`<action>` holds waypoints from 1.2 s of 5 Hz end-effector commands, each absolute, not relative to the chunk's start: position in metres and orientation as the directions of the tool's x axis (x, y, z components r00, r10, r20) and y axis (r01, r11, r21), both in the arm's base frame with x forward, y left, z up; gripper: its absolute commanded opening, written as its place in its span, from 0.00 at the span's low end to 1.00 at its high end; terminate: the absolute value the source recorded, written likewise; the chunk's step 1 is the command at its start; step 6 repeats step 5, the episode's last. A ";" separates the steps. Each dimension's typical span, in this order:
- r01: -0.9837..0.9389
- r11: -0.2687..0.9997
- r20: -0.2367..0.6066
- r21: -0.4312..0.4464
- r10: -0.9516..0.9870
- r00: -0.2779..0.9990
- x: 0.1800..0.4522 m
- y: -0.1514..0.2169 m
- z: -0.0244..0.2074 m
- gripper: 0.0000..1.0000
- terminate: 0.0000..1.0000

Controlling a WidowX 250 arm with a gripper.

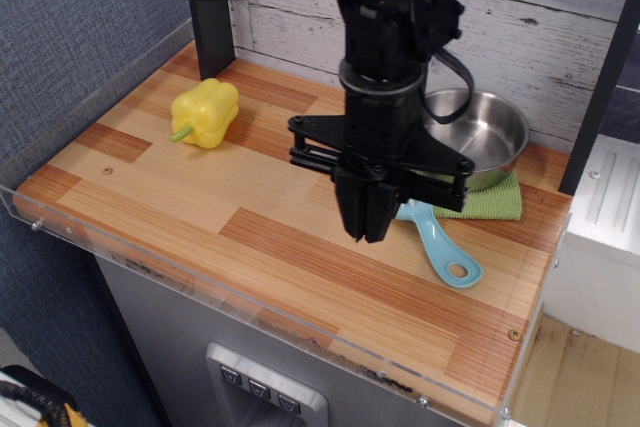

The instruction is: Move blue spoon to just below green towel

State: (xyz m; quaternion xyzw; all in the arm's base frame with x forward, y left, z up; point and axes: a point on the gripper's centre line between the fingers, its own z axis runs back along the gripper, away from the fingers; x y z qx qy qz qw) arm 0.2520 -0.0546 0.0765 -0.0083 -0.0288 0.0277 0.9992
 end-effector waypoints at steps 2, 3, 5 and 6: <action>-0.055 0.998 0.097 -0.032 0.058 0.994 0.242 -0.056 0.086 1.00 0.00; -0.055 0.998 0.097 -0.032 0.058 0.994 0.242 -0.056 0.086 1.00 0.00; -0.055 0.998 0.097 -0.032 0.058 0.994 0.242 -0.056 0.086 1.00 1.00; -0.055 0.998 0.097 -0.032 0.058 0.994 0.242 -0.056 0.086 1.00 1.00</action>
